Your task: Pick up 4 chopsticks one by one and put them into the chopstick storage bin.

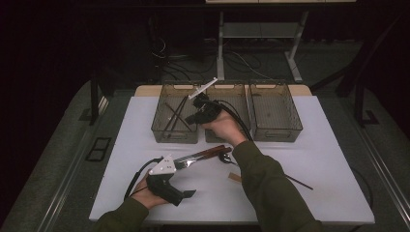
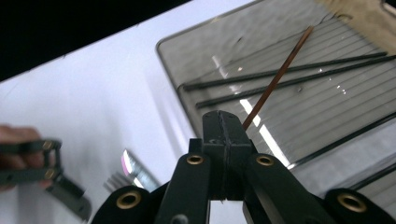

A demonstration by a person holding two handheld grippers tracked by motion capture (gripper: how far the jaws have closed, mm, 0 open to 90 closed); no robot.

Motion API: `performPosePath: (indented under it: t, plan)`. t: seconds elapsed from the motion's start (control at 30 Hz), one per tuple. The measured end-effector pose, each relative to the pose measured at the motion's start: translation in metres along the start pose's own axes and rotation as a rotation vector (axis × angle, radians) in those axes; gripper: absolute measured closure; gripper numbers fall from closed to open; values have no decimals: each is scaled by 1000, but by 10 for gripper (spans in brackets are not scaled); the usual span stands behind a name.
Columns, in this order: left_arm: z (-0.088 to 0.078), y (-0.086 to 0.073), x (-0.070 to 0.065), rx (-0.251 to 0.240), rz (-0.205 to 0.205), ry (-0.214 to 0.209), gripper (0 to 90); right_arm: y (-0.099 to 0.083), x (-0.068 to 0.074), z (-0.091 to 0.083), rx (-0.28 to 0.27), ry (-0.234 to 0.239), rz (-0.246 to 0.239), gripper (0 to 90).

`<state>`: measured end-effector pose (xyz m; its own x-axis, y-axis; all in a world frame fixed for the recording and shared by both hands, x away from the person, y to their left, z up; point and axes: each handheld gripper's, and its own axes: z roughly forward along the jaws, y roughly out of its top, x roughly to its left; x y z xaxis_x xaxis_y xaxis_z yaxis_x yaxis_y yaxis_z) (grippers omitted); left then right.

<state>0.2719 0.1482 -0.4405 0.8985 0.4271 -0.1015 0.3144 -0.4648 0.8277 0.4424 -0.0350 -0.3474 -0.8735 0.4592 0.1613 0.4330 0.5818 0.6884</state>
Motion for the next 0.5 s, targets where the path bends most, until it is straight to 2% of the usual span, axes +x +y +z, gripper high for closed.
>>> performPosePath:
  t: [0.17,0.33,0.43,0.5]
  plan:
    - [0,0,0,4,-2,0,0,-8,5,2,46,-12,-28,898]
    - [0,0,0,9,5,-1,0,-13,2,10,64,-4,-7,898]
    - [0,0,0,9,6,-2,0,-13,2,13,73,-28,-12,898]
    - [0,0,0,8,6,-2,0,-13,0,14,69,-27,-5,898]
